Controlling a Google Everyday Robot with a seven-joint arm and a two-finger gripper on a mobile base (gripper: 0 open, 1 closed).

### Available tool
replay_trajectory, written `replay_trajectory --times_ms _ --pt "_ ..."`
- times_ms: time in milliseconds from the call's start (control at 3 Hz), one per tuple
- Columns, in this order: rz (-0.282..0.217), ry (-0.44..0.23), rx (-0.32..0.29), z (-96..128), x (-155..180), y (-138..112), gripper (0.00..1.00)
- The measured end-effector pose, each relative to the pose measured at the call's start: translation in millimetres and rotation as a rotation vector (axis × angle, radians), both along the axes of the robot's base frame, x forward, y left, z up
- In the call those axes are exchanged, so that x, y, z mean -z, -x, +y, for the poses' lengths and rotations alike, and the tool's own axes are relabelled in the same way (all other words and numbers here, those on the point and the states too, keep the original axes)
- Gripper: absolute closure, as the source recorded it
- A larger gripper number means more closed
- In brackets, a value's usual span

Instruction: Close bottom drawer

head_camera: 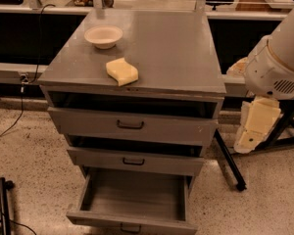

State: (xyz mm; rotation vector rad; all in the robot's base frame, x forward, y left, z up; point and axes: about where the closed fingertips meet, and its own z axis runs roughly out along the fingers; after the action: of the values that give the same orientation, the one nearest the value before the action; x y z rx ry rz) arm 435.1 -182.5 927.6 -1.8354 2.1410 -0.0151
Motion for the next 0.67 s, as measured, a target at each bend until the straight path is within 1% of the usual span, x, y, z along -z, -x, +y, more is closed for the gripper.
replay_trajectory --times_ms 333,667 --pt "0.000 0.000 0.000 0 0 0 0.00" --pt "0.072 -0.055 -0.006 19 46 -3 0.00"
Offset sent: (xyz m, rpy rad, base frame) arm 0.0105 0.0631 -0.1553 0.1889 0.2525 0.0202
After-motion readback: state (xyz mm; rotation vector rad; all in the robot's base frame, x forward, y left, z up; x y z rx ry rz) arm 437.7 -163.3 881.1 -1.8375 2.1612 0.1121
